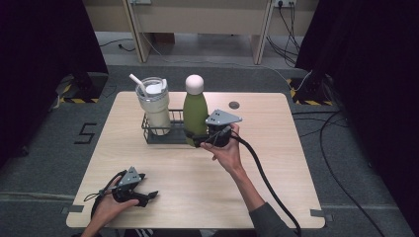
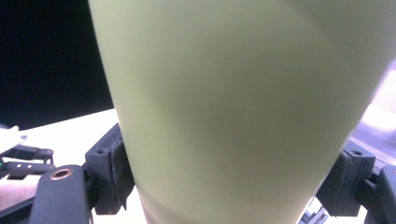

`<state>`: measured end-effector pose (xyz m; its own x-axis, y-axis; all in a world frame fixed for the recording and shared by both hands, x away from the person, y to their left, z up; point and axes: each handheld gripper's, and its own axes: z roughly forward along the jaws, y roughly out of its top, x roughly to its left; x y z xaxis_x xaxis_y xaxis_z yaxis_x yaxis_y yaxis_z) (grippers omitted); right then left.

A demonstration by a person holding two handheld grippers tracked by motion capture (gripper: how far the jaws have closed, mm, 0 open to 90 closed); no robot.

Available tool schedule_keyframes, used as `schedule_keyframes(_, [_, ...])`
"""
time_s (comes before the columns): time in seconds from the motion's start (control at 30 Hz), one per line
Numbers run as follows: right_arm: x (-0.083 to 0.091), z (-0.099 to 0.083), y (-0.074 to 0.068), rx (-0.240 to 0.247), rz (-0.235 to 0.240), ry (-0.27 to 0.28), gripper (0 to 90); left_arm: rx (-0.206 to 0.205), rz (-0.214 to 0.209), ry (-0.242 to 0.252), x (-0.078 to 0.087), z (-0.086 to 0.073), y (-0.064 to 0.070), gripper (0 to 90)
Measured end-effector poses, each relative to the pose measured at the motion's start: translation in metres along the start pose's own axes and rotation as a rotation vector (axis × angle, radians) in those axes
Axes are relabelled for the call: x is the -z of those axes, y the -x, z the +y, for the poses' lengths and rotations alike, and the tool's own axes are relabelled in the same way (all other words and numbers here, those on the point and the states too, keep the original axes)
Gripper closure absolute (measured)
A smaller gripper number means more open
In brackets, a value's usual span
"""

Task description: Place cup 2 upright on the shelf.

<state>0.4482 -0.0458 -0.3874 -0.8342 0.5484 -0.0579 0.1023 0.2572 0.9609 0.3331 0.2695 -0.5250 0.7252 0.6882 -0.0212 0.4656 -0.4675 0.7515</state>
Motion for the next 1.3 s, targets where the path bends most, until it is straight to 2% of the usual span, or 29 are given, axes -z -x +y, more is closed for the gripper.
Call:
schedule_keyframes(0.47, [-0.023, 0.016, 0.016, -0.003, -0.034, -0.008, 21.1, 0.000, 0.001, 0.002, 0.000, 0.000, 0.000, 13.7])
schedule_keyframes(0.8, [-0.041, 0.018, 0.031, -0.033, -0.061, -0.028, 21.1, 0.000, 0.001, 0.002, 0.000, 0.000, 0.000, 13.7])
schedule_keyframes(1.3, [-0.072, 0.020, 0.044, -0.037, -0.099, -0.038, 21.1, 0.000, 0.000, 0.001, 0.000, 0.000, 0.000, 13.7])
